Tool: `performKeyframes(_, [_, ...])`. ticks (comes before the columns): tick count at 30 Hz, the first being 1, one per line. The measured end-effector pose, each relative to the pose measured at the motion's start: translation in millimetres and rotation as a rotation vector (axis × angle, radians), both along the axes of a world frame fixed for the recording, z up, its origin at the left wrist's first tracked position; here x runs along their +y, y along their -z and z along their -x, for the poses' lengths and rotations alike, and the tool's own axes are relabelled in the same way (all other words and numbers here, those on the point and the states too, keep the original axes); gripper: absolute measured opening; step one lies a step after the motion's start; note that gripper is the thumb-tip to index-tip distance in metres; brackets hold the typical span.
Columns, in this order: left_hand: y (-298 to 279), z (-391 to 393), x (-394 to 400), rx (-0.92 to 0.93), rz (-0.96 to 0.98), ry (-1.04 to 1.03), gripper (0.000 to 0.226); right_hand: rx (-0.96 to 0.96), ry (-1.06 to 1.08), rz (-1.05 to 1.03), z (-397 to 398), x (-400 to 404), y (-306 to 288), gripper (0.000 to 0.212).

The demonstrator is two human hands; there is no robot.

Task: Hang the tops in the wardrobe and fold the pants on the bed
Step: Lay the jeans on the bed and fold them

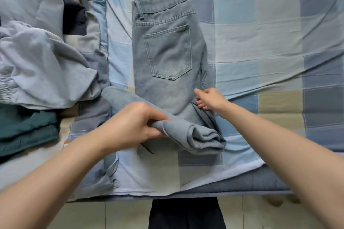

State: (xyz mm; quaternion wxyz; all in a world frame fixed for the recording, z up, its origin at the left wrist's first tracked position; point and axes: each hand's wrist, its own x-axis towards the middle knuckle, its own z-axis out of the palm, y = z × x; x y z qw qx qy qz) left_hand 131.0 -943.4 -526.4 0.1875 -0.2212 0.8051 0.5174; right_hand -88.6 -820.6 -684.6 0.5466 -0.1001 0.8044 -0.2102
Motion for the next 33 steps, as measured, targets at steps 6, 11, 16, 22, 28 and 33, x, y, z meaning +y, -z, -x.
performKeyframes(6, [49,91,-39,0.115,0.260,-0.115,0.007,-0.348,0.284,-0.062,29,-1,2,0.086])
performKeyframes(11, [119,92,-77,-0.349,0.519,-0.195,0.064,-0.353,0.437,-0.022,43,26,-10,0.063])
performKeyframes(16, [131,24,-67,-0.274,0.645,-0.315,0.066,0.302,-0.085,0.044,45,46,-14,0.039])
performKeyframes(22, [138,-30,-65,-0.019,1.044,0.253,0.078,1.167,-1.209,0.391,64,30,-29,0.069])
performKeyframes(28, [171,-18,-78,0.067,1.205,0.731,0.094,1.397,-1.746,0.324,88,-2,-3,0.076])
performKeyframes(33, [187,-15,-97,0.076,1.198,0.812,0.073,1.300,-1.870,0.407,95,-21,20,0.062])
